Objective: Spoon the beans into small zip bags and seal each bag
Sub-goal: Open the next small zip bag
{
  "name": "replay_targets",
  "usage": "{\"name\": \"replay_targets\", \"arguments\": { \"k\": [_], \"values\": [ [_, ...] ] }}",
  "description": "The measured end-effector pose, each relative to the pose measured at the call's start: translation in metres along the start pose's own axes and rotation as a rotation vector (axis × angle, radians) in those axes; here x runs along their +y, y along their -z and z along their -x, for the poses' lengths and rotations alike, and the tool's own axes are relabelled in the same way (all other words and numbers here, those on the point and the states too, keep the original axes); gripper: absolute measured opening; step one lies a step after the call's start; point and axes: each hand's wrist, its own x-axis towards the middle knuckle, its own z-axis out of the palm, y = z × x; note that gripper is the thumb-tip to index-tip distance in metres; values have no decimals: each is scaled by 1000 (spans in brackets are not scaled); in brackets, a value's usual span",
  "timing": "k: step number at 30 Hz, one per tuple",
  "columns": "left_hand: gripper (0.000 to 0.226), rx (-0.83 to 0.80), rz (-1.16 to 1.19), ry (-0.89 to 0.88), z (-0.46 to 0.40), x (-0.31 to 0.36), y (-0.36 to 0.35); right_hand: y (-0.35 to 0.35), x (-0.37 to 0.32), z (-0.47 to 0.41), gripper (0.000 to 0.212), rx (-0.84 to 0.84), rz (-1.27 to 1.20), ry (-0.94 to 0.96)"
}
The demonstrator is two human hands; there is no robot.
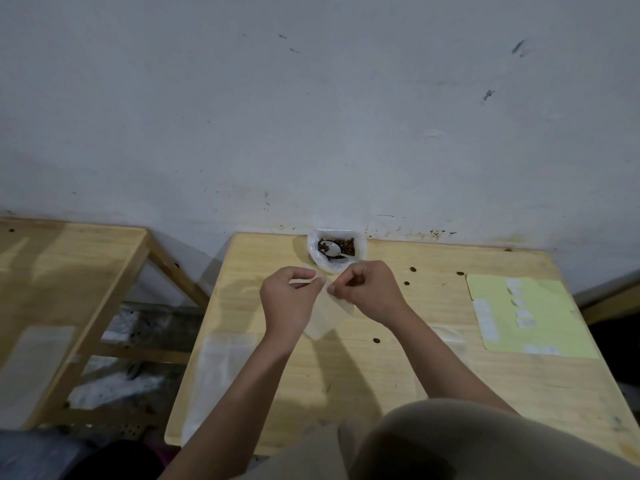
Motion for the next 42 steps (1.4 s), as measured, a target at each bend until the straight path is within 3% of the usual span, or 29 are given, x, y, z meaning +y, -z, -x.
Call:
{"name": "replay_targets", "arguments": {
  "k": [5,10,20,24,27,33,36,39,42],
  "values": [
    [9,-29,-73,4,-2,0,-7,4,2,-6,25,93,138,28],
    [11,-38,-171,-22,-2,-1,-11,-6,9,-3,15,176,238,109],
    [11,-72,-270,-47,-5,1,-13,-23,19,6,14,261,212,67],
    [15,-171,-262,-5,11,-2,-12,-14,21,0,12,412,217,85],
    [19,-211,-206,49,16,-7,-9,-2,18,-4,13,330,231,109],
    [18,-252,-203,68,-8,6,-6,0,15,4,31,-45,470,99],
    [17,-287,-180,5,-8,7,-10,4,11,2,28,-61,400,59],
    [42,-288,-202,-76,-3,-4,-8,14,9,-1,16,-19,297,39],
    [104,-377,-418,-290,0,-23,2,20,7,-3,12,-39,263,6]
  ]
}}
